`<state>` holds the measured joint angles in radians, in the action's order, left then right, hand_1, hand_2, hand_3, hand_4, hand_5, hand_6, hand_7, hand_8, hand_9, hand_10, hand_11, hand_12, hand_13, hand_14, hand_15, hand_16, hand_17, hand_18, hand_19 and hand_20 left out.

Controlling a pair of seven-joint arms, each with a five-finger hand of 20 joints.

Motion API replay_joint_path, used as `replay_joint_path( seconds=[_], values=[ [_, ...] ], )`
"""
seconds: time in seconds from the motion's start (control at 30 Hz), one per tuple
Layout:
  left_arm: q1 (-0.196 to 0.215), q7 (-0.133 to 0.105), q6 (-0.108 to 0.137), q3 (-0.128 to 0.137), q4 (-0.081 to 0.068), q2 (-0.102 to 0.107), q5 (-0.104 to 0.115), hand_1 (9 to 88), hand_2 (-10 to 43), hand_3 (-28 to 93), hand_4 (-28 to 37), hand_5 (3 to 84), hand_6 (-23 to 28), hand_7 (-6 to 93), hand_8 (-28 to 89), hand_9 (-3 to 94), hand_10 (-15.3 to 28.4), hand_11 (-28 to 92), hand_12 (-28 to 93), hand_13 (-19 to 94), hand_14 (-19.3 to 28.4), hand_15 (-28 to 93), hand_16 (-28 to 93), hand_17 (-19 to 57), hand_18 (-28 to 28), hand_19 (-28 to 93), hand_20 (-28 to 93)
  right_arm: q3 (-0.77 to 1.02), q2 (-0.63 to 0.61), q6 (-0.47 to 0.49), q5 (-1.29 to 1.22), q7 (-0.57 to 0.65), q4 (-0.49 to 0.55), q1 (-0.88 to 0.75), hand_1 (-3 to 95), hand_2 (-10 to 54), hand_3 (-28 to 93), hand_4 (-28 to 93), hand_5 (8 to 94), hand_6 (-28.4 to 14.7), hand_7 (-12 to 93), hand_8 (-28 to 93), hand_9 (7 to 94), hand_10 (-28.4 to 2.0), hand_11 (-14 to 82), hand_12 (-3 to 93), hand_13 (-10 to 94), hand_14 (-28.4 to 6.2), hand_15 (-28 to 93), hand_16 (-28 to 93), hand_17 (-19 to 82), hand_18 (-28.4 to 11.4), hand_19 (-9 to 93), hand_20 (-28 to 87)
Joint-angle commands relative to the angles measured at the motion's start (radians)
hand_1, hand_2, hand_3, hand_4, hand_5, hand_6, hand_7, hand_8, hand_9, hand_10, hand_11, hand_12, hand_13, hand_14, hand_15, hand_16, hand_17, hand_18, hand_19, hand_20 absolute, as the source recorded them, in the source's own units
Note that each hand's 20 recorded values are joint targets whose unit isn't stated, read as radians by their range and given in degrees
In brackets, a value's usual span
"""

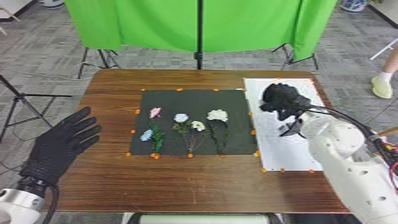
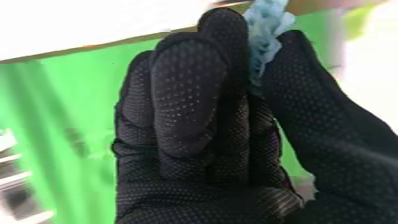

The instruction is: Arrange flowers

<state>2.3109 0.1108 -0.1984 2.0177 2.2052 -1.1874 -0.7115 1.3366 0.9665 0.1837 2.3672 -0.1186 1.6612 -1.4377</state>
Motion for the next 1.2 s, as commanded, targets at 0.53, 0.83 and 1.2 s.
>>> replay_joint_path(
  seconds=[0.53,0.83,1.2],
  values=[
    [-0.002,0.019,0.009,-0.009,-0.01,0.002,0.004,24.3,-0.6,71,-28.0,28.1,2.4,19.8,-11,24.0,10.9,21,15,17,13.7,30,-2,-11.5,19.0,40,7,-0.038,0.064,0.081,0.114,-0.082,0.1,-0.128,45.6,-9.2,75,-28,70.1,3.1,42,-13,86.8,-3.6,20.0,34.2,82,-0.7,52,26,33,-13.7,74,33],
    [-0.005,0.024,0.009,-0.008,-0.012,-0.001,0.003,24.3,-0.7,71,-28.0,28.1,2.4,19.8,-11,24.0,10.9,21,15,17,13.8,31,-2,-11.5,19.0,40,7,-0.007,0.08,0.084,0.088,-0.084,0.126,-0.149,29.3,-9.5,81,-28,62.9,2.3,34,-23,73.5,-7.3,35.6,22.6,72,-2.9,57,24,28,-15.6,73,36],
    [-0.009,0.028,-0.002,-0.004,-0.014,0.0,0.001,24.3,-0.8,71,-28.0,28.1,2.4,19.8,-11,24.1,10.9,21,15,17,13.8,31,-2,-11.5,19.0,40,6,0.015,0.078,0.108,0.052,-0.077,0.157,-0.172,20.0,-9.5,81,-28,56.1,-0.7,30,-21,64.8,-9.3,36.0,22.1,65,-5.6,60,22,25,-17.3,72,38]
  ],
)
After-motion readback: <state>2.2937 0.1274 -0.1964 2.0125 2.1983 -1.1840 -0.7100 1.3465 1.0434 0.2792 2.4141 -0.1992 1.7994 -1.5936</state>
